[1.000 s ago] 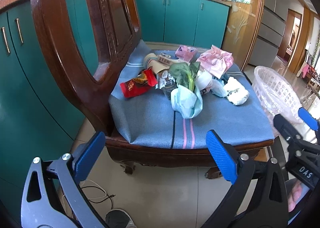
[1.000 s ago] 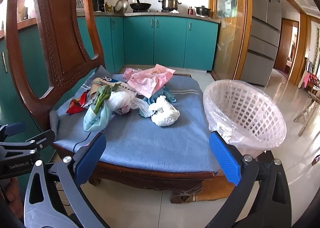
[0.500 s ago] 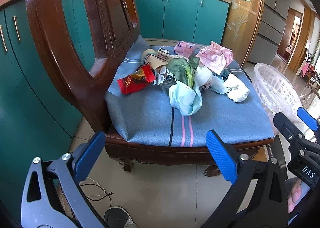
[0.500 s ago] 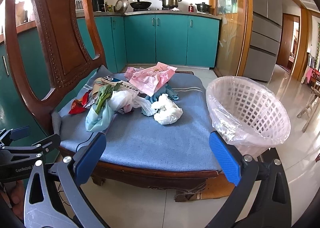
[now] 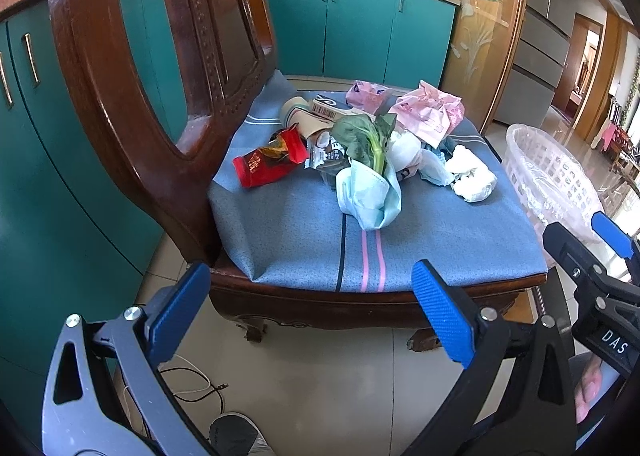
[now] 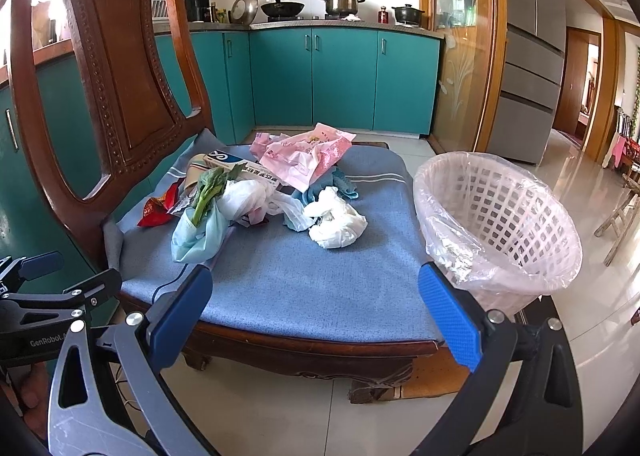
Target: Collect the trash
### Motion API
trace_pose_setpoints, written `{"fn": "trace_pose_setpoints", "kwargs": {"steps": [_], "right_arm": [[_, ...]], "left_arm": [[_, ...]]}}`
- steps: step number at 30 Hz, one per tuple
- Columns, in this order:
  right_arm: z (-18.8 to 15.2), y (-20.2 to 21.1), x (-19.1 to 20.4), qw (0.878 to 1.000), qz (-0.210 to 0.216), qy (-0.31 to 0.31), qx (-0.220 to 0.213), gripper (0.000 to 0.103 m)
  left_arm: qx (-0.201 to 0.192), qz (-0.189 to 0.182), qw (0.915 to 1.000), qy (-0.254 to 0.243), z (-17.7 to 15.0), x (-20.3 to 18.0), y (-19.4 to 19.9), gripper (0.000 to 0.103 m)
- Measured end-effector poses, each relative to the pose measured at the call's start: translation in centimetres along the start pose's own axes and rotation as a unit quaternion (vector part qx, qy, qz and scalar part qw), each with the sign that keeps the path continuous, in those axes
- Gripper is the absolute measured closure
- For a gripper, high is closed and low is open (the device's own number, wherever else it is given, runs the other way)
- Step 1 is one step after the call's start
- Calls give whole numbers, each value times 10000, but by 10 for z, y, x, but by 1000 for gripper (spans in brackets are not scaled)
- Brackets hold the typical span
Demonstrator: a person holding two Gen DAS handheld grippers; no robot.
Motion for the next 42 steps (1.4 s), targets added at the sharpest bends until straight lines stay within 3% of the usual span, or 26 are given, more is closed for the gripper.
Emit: {"fn": "trace_pose_setpoints", "kwargs": {"steps": [4,7,9,12,14,17,19,21,22,24,27,29,32,34,36,39,42], "right_arm": [[0,0,-1,10000,6,-14,11,3],[1,0,-2,10000,21,-33,-13,3],[2,2,-4,10000,22,-49,-52,3],[9,5,-8,9999,45,-49,-107,3],[20,6,-11,9998,102,-74,-130,3],[47,-1,-16,9992,256,-234,-182,3],[72,-11,-16,9986,365,-338,-170,3],[96,-23,-15,9980,404,-425,-225,3],[105,-28,-15,9977,417,-455,-296,3],[118,-42,-16,9975,414,-391,-426,3],[111,-69,-24,9986,405,-265,-204,3],[94,-96,-33,9984,473,-253,202,3],[84,-126,-44,9962,320,-308,749,3],[81,-131,-49,9949,375,-445,826,3],[79,-132,-47,9942,438,-457,867,3],[77,-131,-38,9948,453,-259,875,3],[75,-134,-34,9945,450,-159,930,3]], "left_arm": [[-99,125,9999,-26,1,1,1,3],[-383,287,9985,-263,3,-2,6,3],[-550,87,9977,-383,1,-3,7,3],[-294,33,9989,-355,-3,1,-1,3],[-66,278,9974,-654,1,3,-10,3],[-182,891,9858,-1410,18,7,-14,3],[-132,1189,9721,-2017,32,4,-24,4],[32,1199,9585,-2587,46,-3,-39,15],[39,1110,9576,-2658,54,-5,-43,18],[-32,839,9699,-2286,74,-2,-52,18],[65,277,9924,-1199,97,13,-75,18],[109,138,9967,-788,104,17,-91,18],[268,-81,9992,-292,108,20,-115,25],[405,-44,9992,-17,109,24,-131,37],[521,81,9982,296,109,32,-144,43],[603,329,9967,429,110,38,-157,51],[740,526,9952,368,111,35,-168,51]]}}
Point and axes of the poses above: each gripper's, at about its wrist camera, not at the fingertips, and y roughly against the way its jaws point, x to its left, z to its top, the point moved 4 cm from there along -y, roughly the way its jaws point, and after that the axes turned 8 degrees about -y, right-handed, at the moved point
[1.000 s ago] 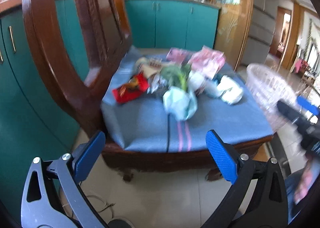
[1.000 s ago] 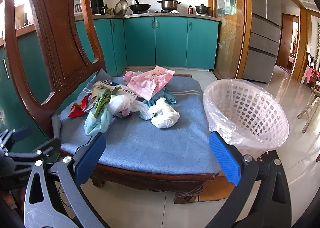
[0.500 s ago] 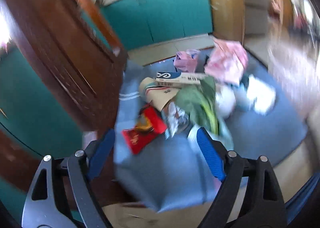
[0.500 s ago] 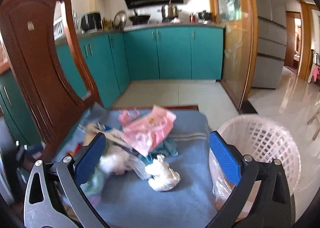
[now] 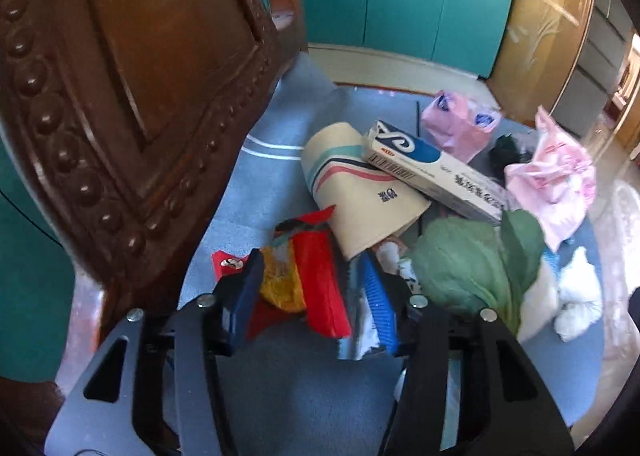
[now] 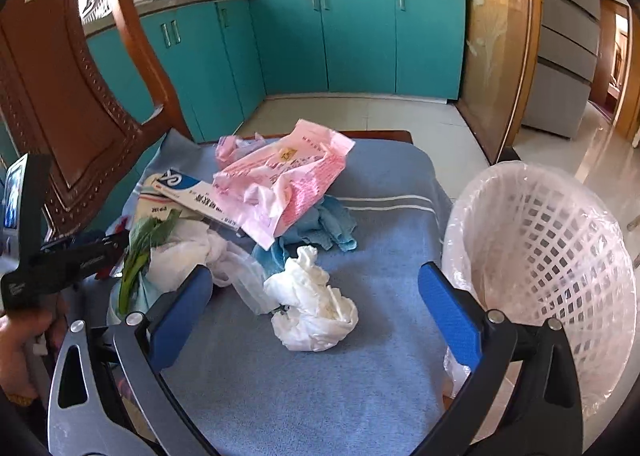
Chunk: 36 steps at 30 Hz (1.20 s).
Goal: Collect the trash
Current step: 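Grasp the red snack wrapper with the left tool while the right tool grasps the white plastic bag, then carry the white plastic bag with the right tool and drop it into the basket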
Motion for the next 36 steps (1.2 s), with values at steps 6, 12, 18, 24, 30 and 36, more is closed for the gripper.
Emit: {"fn": "trace_pose_setpoints", "kwargs": {"steps": [6,12,18,24,30,36], "right_arm": [[1,0,-1,10000,73,-38,21,3],[1,4,-7,9999,41,-116,-4,3],[1,2,-6,9999,-94,10,39,3],[-10,-18,-1,9977,-264,502,359,3],[-20,-40,14,9948,-109,830,587,10],[-26,-66,7,9914,-198,798,1015,58]], "left_arm": [[315,97,9990,287,1,13,-22,83],[143,-582,9977,328,-5,18,-2,94],[-719,-1318,9887,48,-4,10,64,95],[-1392,-1937,9710,-177,-10,-8,111,95],[-1283,-2020,9698,-479,-12,-31,108,96],[-1142,-2135,9695,-371,-13,-22,95,95]]}}
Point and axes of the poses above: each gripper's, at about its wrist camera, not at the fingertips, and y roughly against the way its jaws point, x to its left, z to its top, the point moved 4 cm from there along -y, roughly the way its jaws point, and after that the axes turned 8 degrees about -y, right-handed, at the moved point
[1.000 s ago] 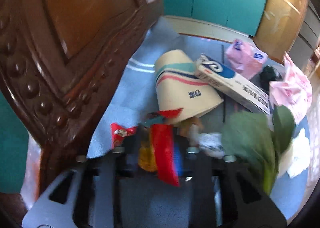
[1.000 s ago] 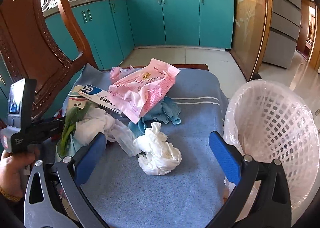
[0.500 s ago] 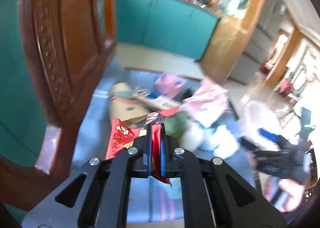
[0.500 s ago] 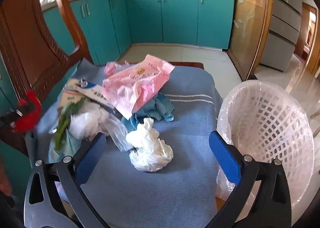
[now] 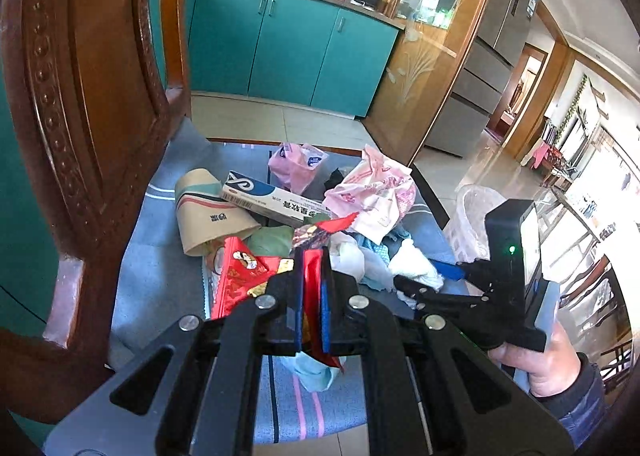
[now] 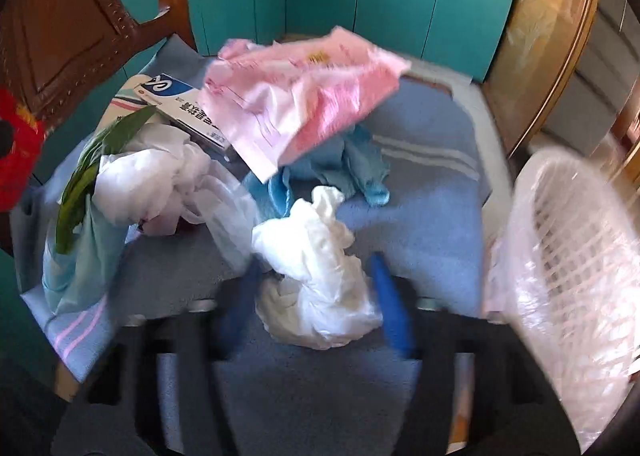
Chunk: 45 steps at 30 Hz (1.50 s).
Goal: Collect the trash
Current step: 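Carry the white plastic bag with the right tool and drop it into the basket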
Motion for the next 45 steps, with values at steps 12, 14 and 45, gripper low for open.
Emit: {"fn": "trace_pose_setpoints", "kwargs": {"steps": [12,14,45], "right_arm": [[-9,100,9,9932,764,-349,-810,76],[-14,116,16,9908,810,-318,-1036,76],[-39,145,26,9847,1077,-347,-1326,76]], "left_arm": [[-40,-41,10000,-13,0,-11,20,94],[-34,47,10000,-28,-3,-12,27,94],[365,275,9989,-109,-42,-17,30,92]]}}
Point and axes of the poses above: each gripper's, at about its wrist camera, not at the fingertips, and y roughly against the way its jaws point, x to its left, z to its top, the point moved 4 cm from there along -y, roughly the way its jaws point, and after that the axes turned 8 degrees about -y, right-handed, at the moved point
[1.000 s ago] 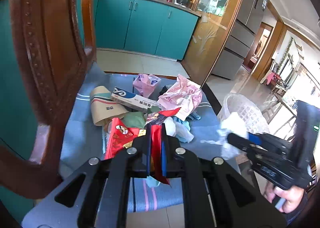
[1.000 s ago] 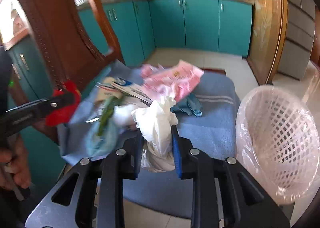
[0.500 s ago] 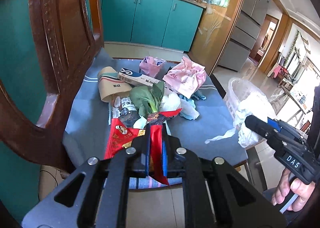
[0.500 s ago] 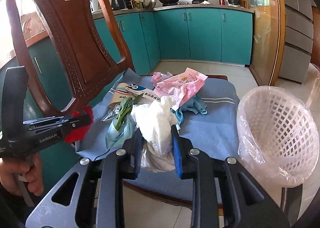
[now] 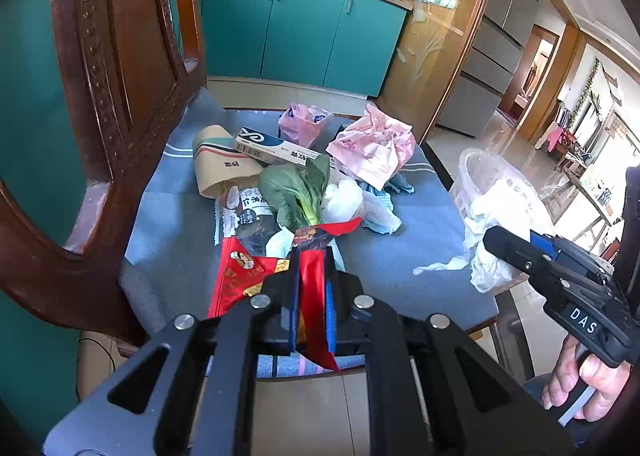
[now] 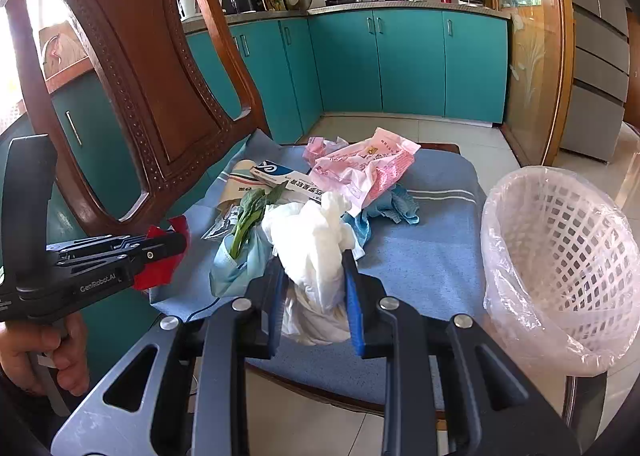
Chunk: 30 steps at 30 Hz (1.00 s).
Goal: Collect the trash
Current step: 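Carry the white plastic bag with the right tool and drop it into the basket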
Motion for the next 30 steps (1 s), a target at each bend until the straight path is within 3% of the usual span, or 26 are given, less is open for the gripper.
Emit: {"fn": "trace_pose_setpoints", "kwargs": {"steps": [10,17,24,30], "right_arm": [[0,-1,-1,10000,-15,6,9,76],[16,14,-26,9989,-234,-184,-353,76],[45,43,-107,9846,-1206,-786,-991,76],[43,47,-176,9671,-1845,-1435,-1000,76]], "left_arm": [[39,10,10000,-62,-2,-4,-2,91],[45,17,9999,-108,-2,-6,-2,91],[46,19,9999,-140,-1,-8,-3,91],[45,25,9999,-164,-1,-9,-3,91]]}}
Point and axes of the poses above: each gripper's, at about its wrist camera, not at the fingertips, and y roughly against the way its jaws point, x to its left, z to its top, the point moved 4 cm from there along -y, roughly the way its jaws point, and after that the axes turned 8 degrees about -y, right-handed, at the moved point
